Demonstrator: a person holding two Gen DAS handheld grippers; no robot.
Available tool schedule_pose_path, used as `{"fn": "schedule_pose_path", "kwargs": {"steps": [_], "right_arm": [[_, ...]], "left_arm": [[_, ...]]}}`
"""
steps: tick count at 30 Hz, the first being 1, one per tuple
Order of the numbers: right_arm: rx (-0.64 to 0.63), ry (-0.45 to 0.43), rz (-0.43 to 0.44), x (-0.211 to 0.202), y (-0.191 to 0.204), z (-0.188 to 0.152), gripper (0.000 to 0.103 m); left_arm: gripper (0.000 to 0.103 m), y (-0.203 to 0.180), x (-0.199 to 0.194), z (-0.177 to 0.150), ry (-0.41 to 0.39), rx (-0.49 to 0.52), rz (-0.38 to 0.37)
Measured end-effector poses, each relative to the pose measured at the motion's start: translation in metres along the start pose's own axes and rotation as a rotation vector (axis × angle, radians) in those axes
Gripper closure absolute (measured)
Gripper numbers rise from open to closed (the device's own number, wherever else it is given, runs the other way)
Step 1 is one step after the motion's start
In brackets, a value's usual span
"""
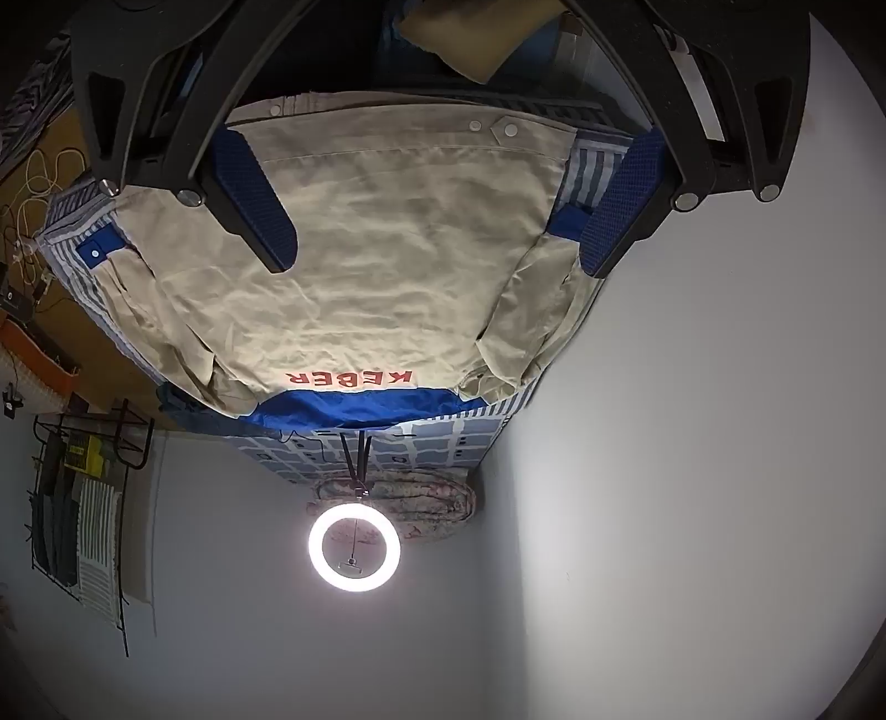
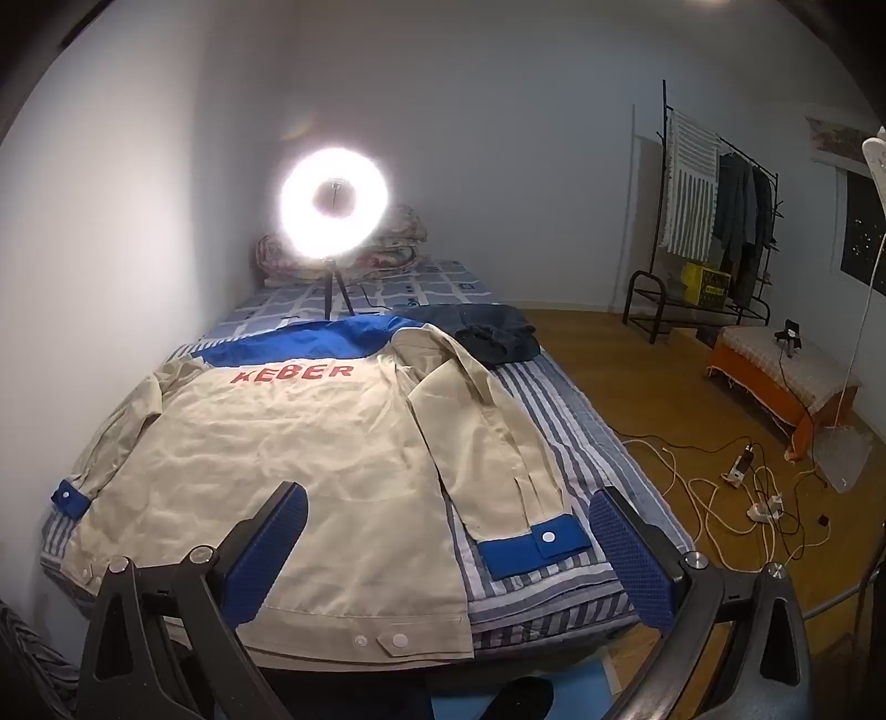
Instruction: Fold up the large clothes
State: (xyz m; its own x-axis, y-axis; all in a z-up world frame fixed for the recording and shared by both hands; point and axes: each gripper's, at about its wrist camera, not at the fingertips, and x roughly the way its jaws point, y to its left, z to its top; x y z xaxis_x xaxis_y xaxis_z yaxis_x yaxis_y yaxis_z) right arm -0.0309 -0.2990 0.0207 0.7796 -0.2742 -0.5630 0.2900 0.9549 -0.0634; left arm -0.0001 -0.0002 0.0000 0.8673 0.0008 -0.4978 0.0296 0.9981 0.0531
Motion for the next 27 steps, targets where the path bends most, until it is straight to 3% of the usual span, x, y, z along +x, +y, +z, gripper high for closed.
{"fn": "schedule_pose_path", "kwargs": {"steps": [27], "right_arm": [[-0.015, -0.01, 0.004, -0.006, 0.005, 0.003, 0.0]], "left_arm": [[0.0, 0.005, -0.01, 0.008, -0.033, -0.013, 0.008]]}}
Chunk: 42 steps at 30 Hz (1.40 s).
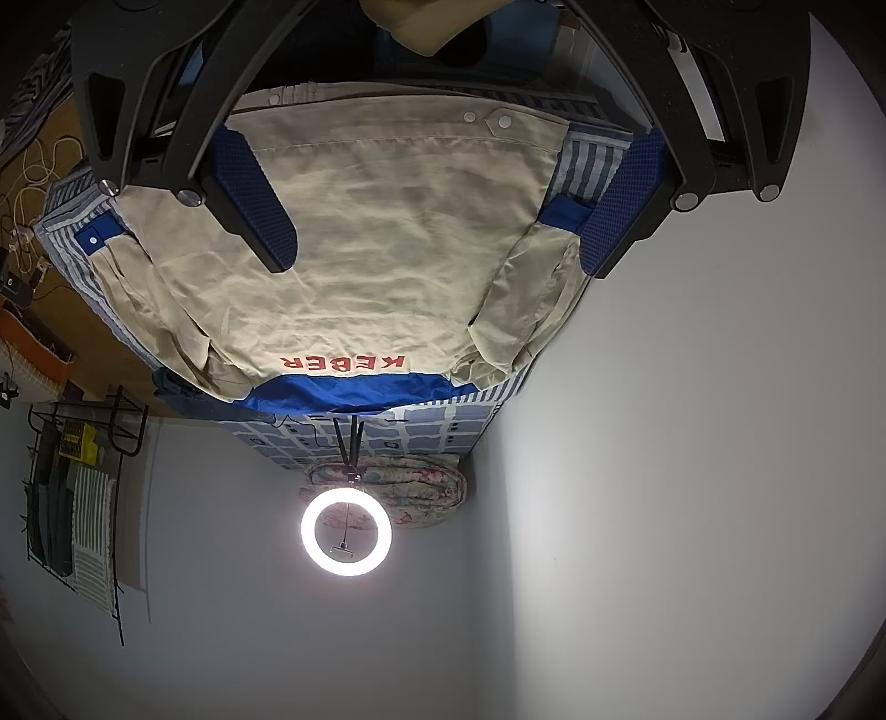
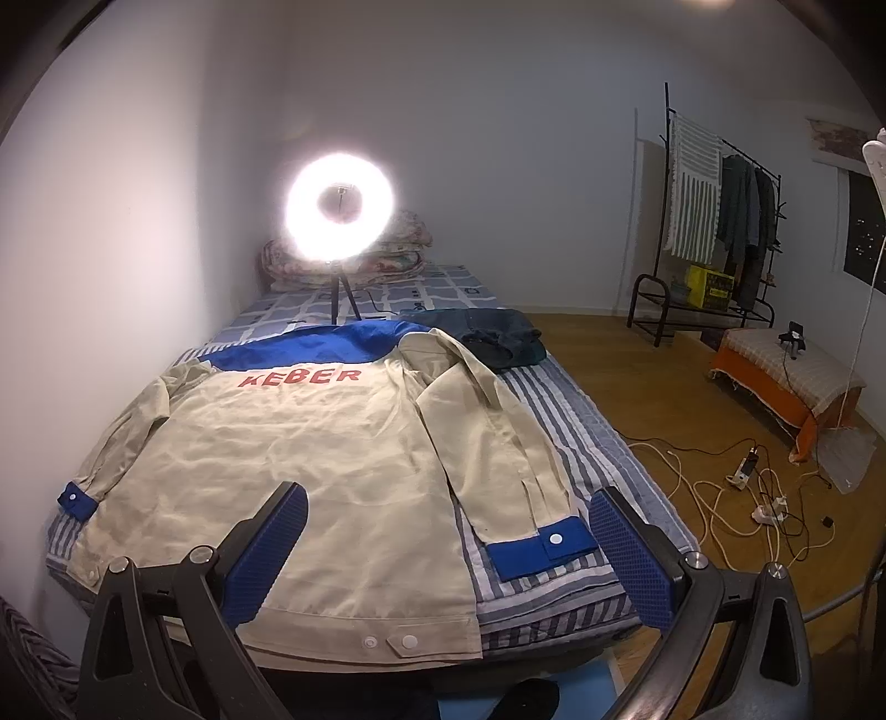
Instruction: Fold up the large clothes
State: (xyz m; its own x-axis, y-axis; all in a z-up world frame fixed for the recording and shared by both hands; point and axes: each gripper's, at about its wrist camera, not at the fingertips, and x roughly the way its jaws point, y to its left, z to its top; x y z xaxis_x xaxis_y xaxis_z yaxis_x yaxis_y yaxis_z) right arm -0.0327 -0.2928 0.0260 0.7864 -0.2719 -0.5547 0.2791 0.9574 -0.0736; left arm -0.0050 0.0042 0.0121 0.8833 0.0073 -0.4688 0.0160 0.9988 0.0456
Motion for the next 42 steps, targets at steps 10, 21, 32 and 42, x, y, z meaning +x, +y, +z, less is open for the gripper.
{"fn": "schedule_pose_path", "kwargs": {"steps": [10, 21, 32, 42], "right_arm": [[0.001, 0.001, 0.003, 0.001, 0.002, -0.001, 0.0], [0.0, 0.001, 0.009, 0.004, 0.007, -0.001, 0.0], [0.001, -0.001, 0.01, 0.004, 0.007, -0.001, 0.0], [0.004, 0.009, 0.036, 0.009, 0.015, 0.002, 0.0]], "left_arm": [[0.0, 0.0, -0.001, 0.001, -0.002, -0.001, 0.006], [0.0, 0.002, 0.0, 0.0, -0.005, -0.002, 0.005], [0.0, 0.003, 0.0, 0.0, -0.006, -0.003, 0.005], [0.0, 0.005, 0.002, 0.0, -0.004, -0.002, 0.01]]}}
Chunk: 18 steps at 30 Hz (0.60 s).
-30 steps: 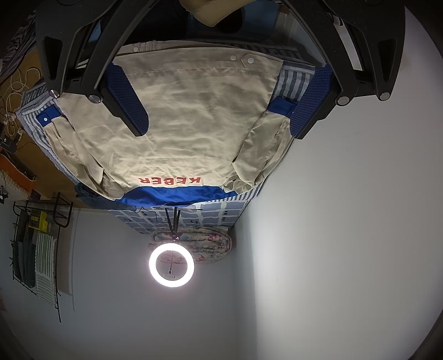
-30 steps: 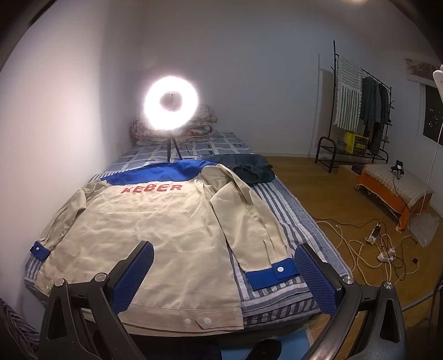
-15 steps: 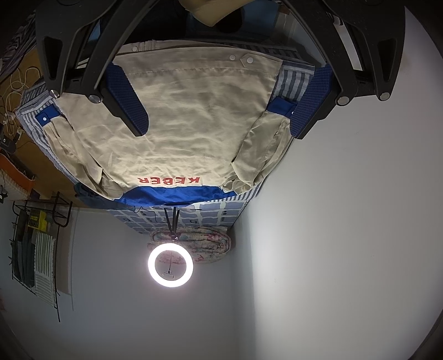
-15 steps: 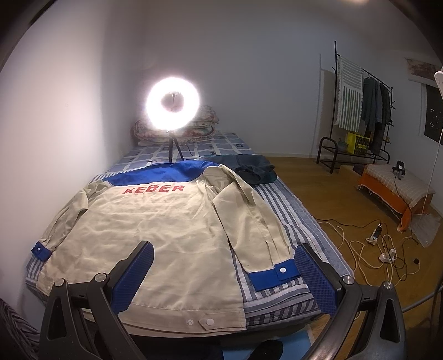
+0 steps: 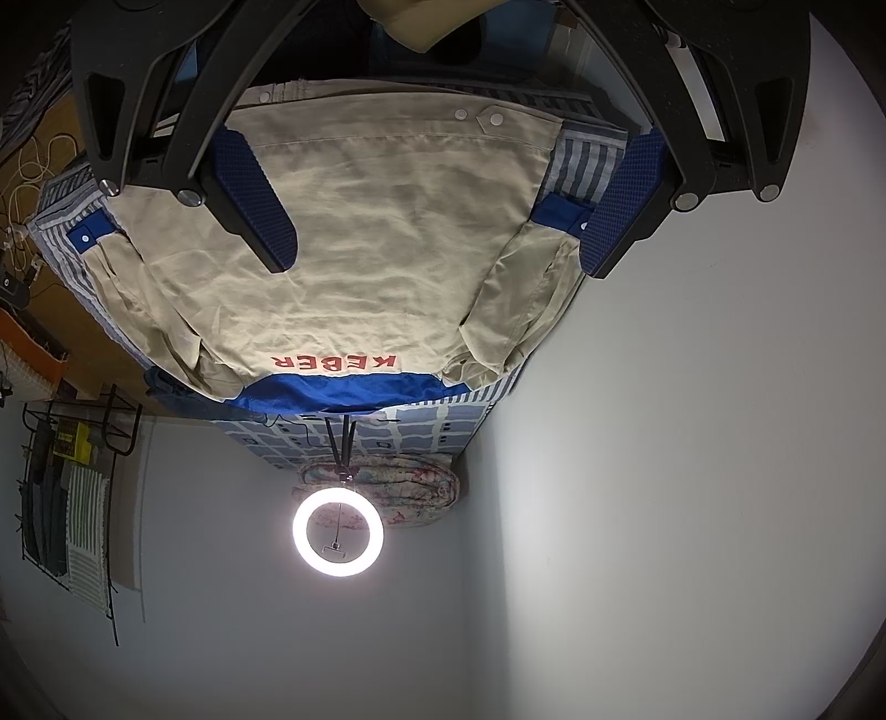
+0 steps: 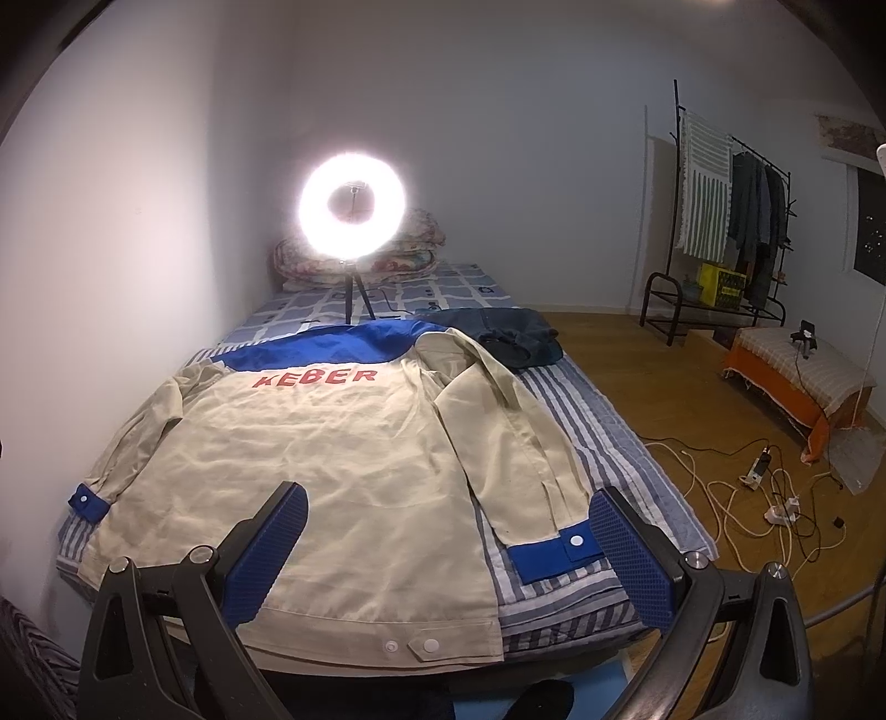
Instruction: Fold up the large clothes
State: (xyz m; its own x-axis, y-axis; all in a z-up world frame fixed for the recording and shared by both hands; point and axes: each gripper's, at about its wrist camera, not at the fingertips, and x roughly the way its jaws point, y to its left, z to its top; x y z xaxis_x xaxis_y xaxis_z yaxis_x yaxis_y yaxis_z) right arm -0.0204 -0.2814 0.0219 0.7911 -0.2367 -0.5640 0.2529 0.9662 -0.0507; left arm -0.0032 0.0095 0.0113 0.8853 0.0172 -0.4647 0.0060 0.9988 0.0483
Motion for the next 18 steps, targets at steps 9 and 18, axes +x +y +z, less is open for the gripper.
{"fn": "schedule_pose_path", "kwargs": {"steps": [9, 18], "right_arm": [[-0.016, -0.007, 0.045, 0.006, 0.012, 0.004, 0.0], [-0.057, -0.024, 0.117, 0.019, 0.046, 0.019, 0.001]], "left_arm": [[0.0, 0.008, 0.015, -0.007, 0.008, -0.007, 0.014], [0.0, 0.021, 0.025, -0.011, 0.016, -0.021, 0.041]]}}
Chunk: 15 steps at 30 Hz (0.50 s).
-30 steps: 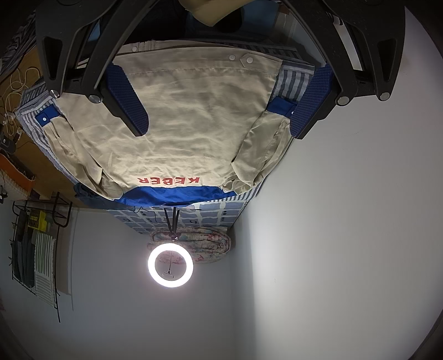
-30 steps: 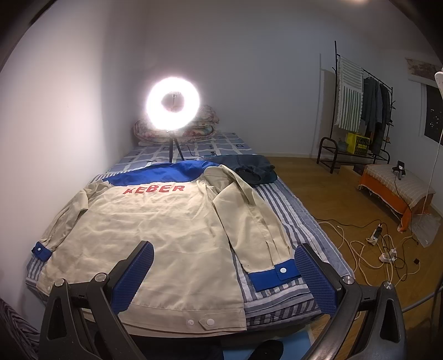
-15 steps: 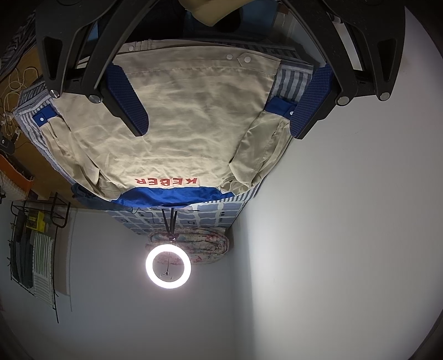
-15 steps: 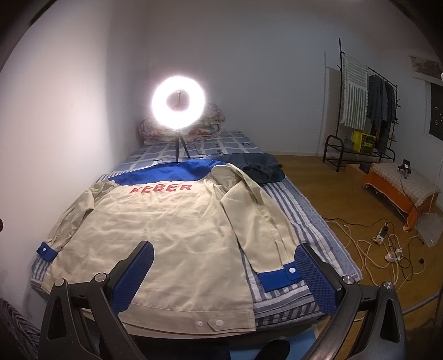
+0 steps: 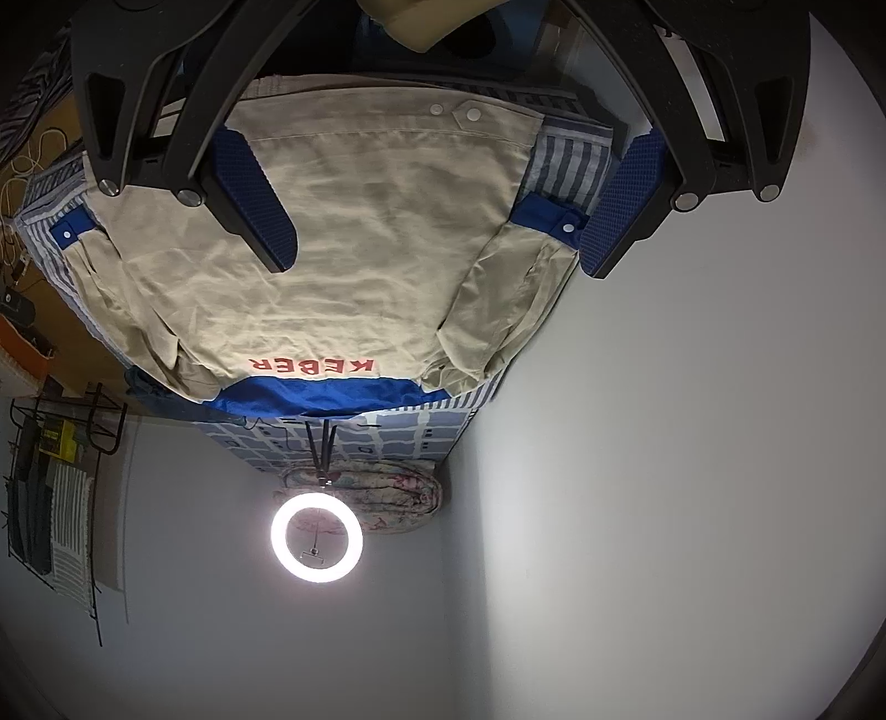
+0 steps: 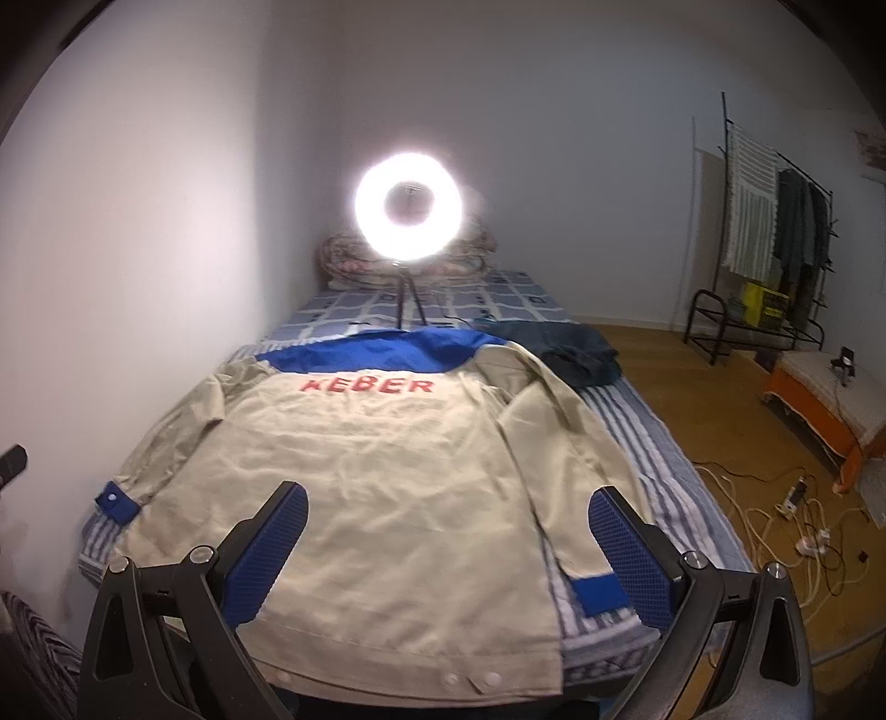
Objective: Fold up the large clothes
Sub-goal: 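Grasp the blue cuff of the jacket sleeve with the right gripper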
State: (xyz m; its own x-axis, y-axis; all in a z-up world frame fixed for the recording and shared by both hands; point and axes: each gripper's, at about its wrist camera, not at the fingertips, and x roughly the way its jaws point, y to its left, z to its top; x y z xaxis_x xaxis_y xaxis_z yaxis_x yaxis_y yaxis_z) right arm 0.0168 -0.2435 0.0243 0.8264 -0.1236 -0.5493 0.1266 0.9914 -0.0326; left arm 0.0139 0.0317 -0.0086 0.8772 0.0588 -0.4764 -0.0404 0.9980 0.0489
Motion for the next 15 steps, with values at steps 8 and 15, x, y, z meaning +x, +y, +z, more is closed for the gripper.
{"fn": "schedule_pose_path", "kwargs": {"steps": [8, 15], "right_arm": [[-0.076, -0.034, 0.188, 0.025, 0.051, 0.03, 0.006], [-0.175, -0.018, 0.333, 0.06, 0.119, 0.046, 0.012]], "left_arm": [[0.0, 0.028, 0.011, -0.012, 0.005, -0.035, 0.05], [0.0, 0.053, 0.011, -0.033, 0.026, -0.038, 0.088]]}}
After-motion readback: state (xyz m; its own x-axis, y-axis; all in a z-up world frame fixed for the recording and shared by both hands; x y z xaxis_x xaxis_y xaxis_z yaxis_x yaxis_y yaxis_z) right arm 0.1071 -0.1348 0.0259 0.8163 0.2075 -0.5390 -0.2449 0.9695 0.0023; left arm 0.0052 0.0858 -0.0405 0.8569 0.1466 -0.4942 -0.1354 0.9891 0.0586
